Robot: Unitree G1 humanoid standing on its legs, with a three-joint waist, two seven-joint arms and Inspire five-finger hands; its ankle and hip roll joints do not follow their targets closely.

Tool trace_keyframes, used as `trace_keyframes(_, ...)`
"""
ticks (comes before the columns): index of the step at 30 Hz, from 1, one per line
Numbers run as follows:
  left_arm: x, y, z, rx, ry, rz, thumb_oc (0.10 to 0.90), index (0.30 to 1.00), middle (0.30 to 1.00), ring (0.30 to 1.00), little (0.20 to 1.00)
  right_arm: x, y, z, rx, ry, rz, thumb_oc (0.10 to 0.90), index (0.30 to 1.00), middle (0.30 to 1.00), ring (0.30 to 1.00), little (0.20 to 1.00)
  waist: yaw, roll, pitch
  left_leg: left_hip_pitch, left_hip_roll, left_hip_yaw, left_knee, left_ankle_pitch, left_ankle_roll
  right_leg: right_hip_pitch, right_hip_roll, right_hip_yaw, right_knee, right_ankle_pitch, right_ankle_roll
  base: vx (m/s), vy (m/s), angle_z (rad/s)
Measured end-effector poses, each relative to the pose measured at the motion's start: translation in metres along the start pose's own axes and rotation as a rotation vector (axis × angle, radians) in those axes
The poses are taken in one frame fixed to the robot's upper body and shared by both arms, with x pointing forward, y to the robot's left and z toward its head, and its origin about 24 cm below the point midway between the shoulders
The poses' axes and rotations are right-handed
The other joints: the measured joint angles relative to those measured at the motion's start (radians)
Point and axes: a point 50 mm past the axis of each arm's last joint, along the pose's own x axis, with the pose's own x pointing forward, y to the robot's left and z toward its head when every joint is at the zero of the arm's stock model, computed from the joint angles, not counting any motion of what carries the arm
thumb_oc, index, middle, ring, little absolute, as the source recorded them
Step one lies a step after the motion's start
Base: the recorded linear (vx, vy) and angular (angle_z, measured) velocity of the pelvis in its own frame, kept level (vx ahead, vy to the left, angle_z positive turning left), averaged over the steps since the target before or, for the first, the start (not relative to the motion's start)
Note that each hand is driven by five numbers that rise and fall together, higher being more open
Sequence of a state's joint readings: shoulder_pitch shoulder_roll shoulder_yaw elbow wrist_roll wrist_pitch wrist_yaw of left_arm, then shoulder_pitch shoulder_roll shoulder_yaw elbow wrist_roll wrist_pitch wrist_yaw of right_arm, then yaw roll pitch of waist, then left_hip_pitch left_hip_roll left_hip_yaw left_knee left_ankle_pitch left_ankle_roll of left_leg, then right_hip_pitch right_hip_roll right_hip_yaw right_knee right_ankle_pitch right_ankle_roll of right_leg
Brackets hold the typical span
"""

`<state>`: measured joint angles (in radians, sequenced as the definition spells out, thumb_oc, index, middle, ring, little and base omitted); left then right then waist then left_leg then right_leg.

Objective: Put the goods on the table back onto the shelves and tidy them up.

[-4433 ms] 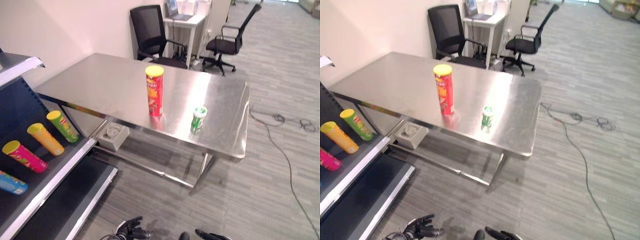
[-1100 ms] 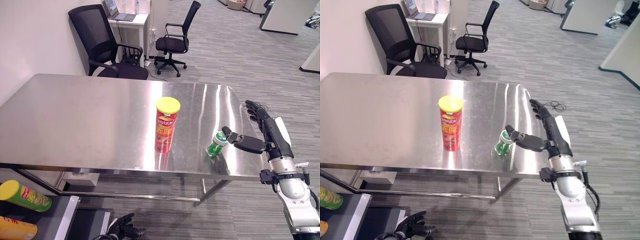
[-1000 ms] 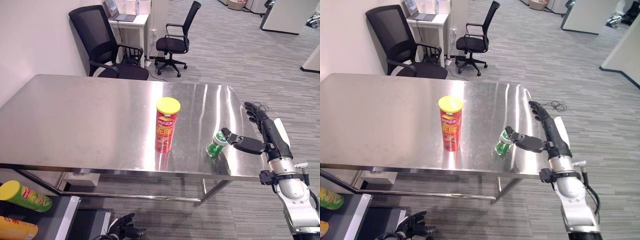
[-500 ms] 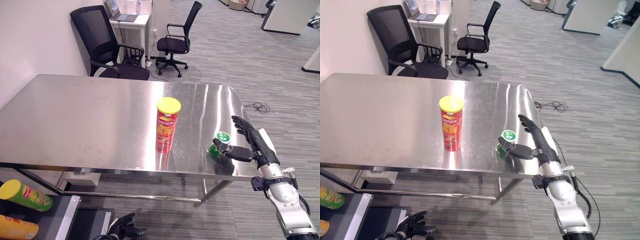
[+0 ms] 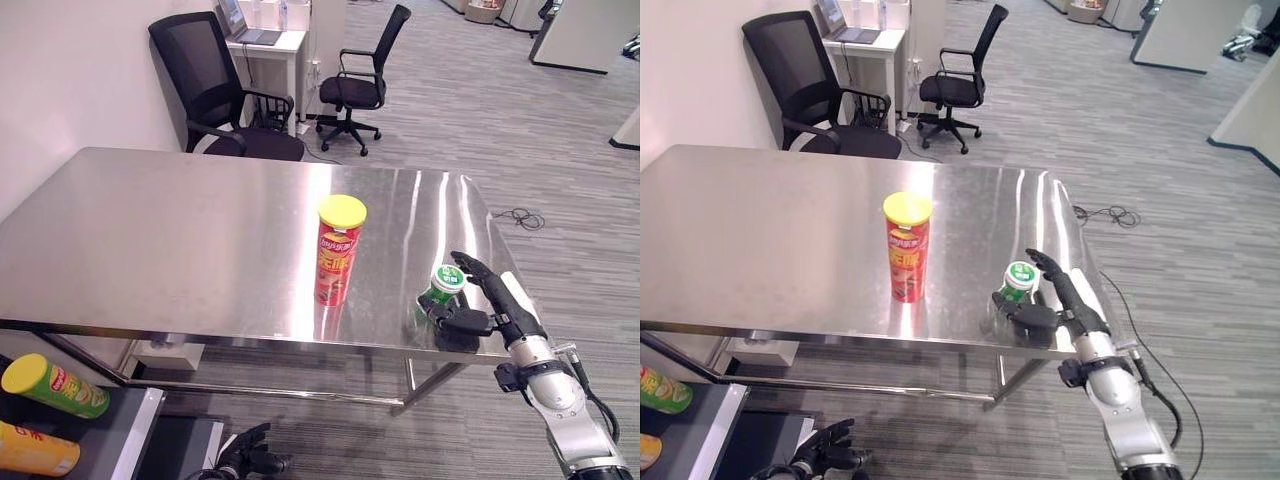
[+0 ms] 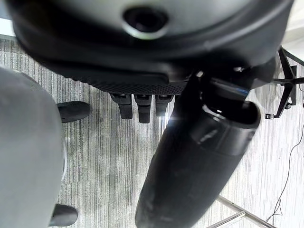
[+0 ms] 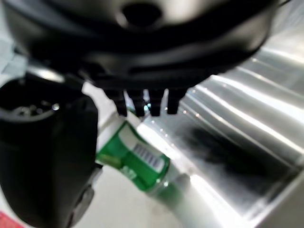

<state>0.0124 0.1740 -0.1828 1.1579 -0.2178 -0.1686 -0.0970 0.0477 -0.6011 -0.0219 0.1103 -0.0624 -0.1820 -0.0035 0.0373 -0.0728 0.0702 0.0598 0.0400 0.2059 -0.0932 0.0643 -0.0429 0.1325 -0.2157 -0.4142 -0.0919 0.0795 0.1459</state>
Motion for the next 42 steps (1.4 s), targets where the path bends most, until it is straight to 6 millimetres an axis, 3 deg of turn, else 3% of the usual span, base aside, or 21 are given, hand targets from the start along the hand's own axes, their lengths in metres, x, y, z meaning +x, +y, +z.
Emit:
trace_keyframes(15,0.000,0.001,0.001,0.001,-0.004,0.005,0.800,0.900,0.900,0.900,0.900,0.004,0.003,0.002,-0.067,-0.009,-0.019,0.800,0.900,0.900,0.900,0.900,0.004,-0.007,0.004,-0.002,-0.001,-0.021,0.002,0.001,0.000,0.011,0.001,-0.022,0.000,-0.004,0.002,0.00,0.003,0.03)
trace_keyframes(19,0.000,0.001,0.003,0.003,-0.009,0.008,0.800,0.900,0.900,0.900,0.900,0.008,0.004,-0.006,-0.078,0.030,-0.019,0.800,0.900,0.900,0.900,0.900,0.010,-0.010,0.004,-0.003,-0.001,-0.024,0.001,0.001,0.000,0.012,0.001,-0.023,0.000,-0.004,0.002,0.00,0.000,0.00)
trace_keyframes(20,0.000,0.001,0.003,0.003,-0.011,0.010,0.800,0.900,0.900,0.900,0.900,0.008,0.005,-0.007,-0.073,0.040,-0.029,0.461,0.392,0.392,0.392,0.392,0.011,-0.010,0.004,-0.003,-0.002,-0.024,0.000,0.001,0.000,0.012,0.001,-0.024,0.000,-0.005,0.002,0.00,0.000,0.00)
trace_keyframes(21,0.000,0.002,0.003,0.003,-0.012,0.013,0.800,0.900,0.900,0.900,0.900,0.008,0.006,-0.008,-0.069,0.044,-0.034,0.400,0.300,0.300,0.300,0.300,0.011,-0.010,0.004,-0.003,-0.002,-0.024,0.001,0.001,0.000,0.012,0.001,-0.024,0.000,-0.005,0.003,0.00,0.000,0.00)
trace_keyframes(42,-0.001,0.003,0.003,-0.012,-0.021,0.040,0.800,0.900,0.900,0.900,0.900,0.011,0.009,-0.004,-0.059,0.030,-0.072,0.400,0.300,0.300,0.300,0.300,0.015,-0.012,0.005,0.001,-0.002,-0.027,0.002,0.003,0.000,0.017,0.001,-0.027,0.000,-0.005,0.002,0.00,0.000,0.00)
